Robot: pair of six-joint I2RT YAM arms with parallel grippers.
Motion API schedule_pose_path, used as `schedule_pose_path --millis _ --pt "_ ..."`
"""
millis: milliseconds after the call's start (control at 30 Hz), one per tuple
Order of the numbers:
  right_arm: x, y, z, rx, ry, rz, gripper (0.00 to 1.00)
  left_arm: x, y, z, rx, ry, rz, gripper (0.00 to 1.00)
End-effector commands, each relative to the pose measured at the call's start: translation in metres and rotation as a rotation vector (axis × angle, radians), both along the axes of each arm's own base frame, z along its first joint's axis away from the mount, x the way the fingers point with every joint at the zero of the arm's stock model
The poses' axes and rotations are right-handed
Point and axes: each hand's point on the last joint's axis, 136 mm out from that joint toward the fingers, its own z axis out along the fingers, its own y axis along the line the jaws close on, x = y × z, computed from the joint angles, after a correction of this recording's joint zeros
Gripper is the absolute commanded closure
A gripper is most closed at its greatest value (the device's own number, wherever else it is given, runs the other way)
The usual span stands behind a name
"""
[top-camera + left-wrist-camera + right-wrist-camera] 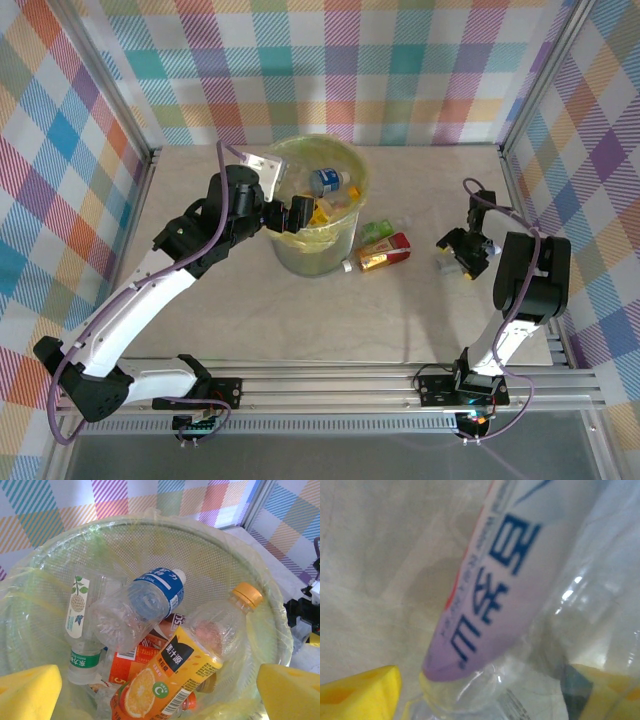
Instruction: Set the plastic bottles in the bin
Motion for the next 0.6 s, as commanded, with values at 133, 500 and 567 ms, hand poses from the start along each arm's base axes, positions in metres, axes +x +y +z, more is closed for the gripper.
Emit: schedule_pose_path --millis 133,500,567 --pt "-0.022 0.019 -0.005 -0.009 0.049 0.073 0.35 -0.001 0.01 0.011 -0.049 -0.033 0.062 0.0" --pt "-0.022 0.032 0.028 -0.036 -0.084 0.154 0.51 0.006 0.034 0.01 -0.091 -0.023 0.233 0.0" --pt "-0.022 0.034 0.042 -0.038 -0.134 0.171 0.53 0.006 0.036 0.011 -0.106 -0.023 0.246 0.0"
